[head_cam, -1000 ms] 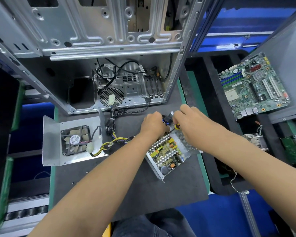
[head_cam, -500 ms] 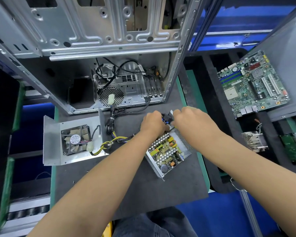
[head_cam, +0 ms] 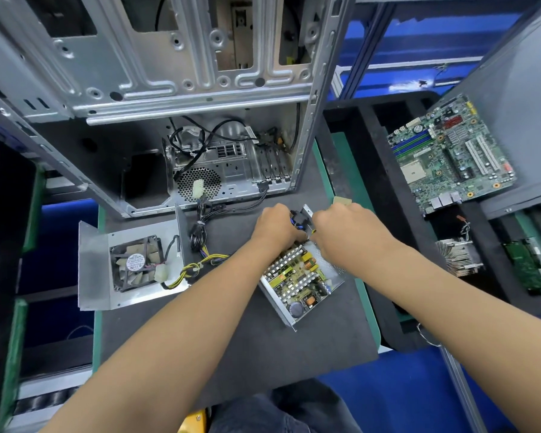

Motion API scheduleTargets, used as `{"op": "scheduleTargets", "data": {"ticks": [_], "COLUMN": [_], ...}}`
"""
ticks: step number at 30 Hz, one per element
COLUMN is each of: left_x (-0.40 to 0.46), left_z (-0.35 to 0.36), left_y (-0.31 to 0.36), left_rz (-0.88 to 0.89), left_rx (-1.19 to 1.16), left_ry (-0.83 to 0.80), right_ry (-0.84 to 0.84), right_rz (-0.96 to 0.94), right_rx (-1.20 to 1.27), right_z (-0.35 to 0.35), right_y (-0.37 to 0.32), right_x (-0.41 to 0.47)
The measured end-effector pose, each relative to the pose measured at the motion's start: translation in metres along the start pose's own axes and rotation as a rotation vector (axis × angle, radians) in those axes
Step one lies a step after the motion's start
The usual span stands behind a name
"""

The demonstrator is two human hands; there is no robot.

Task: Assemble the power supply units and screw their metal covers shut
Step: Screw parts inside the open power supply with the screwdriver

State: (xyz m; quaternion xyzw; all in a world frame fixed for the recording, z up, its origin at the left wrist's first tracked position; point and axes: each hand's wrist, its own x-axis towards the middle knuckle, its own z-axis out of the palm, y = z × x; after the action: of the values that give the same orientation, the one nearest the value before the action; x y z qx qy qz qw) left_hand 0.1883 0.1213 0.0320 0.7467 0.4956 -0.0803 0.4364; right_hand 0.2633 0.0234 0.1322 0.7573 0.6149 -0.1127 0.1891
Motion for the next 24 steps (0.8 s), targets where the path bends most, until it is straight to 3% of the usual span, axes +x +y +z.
{"op": "scheduleTargets", "data": {"ticks": [3,5,10,14,19,24], "left_x": [-0.007,-0.011,-0.026,-0.039,-0.046,-0.055], "left_z": [-0.015,-0.028,-0.045,-0.040,-0.040,-0.043], "left_y": [0.003,-0.002,-0.019,-0.029,-0.029,-0.032], "left_rz": [0.022,0.046,-0.076,-0.144,-0.157,-0.134], "left_rx": [-0.012,-0.162,-0.882,-1.291,-1.423,-1.536], "left_ry": [-0.033,-0.027,-0.092,-0.201,-0.110,-0.278], "right_ry": [0.017,0.075,0.329,0.362,0.334,0.309], "right_rz": [0.029,0.093,0.267,0.402,0.377,0.283], "right_rx": [0.085,0.254,0.919,1.384,1.696,1.790], "right_z": [0.002,0.003,0.009,0.033,0.052,0.056], "right_y": [0.009,0.026,0.071,0.070,0.055,0.047], "right_x": [-0.005,-0.013,-0.037,-0.035,-0.030,-0.026]}}
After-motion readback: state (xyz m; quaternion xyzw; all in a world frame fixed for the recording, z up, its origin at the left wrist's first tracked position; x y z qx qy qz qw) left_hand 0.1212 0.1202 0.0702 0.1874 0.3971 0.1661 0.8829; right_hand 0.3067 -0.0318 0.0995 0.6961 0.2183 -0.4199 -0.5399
